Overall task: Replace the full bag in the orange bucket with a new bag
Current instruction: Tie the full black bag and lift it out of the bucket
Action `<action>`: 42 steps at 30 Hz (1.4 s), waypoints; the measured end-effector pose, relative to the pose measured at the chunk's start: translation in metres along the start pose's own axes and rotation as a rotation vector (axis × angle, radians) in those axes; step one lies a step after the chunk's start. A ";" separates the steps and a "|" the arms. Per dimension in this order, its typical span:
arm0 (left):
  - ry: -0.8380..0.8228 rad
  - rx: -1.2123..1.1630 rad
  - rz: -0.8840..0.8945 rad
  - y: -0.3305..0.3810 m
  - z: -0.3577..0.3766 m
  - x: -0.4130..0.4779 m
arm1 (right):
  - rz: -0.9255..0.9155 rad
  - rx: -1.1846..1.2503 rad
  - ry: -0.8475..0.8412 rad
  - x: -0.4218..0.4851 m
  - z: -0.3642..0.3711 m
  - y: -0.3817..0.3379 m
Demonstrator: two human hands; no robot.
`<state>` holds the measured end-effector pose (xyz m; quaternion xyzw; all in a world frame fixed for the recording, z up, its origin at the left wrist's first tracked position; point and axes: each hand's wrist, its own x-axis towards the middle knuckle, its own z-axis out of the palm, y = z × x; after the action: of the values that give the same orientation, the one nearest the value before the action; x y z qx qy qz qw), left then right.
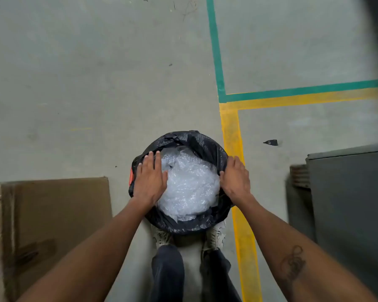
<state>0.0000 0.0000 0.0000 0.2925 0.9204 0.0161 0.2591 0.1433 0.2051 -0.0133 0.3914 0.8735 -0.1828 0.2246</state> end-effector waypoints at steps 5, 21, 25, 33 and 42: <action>-0.007 -0.120 -0.215 -0.033 0.009 0.006 | 0.318 0.261 -0.060 0.001 0.013 0.016; 0.011 -0.072 -0.256 -0.049 0.005 0.044 | 0.200 0.255 -0.033 0.035 0.017 0.012; 0.073 -0.283 -0.192 -0.045 0.004 0.045 | 0.294 0.249 0.028 0.041 0.012 0.013; -0.078 -0.322 0.013 -0.042 0.018 0.043 | 0.175 0.247 0.070 0.028 0.025 -0.004; 0.113 -0.601 -0.346 -0.060 0.009 0.092 | 0.214 0.442 0.078 0.071 0.012 -0.021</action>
<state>-0.0913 -0.0009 -0.0615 0.0414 0.9233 0.2581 0.2813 0.0882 0.2287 -0.0590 0.5281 0.7738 -0.3294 0.1176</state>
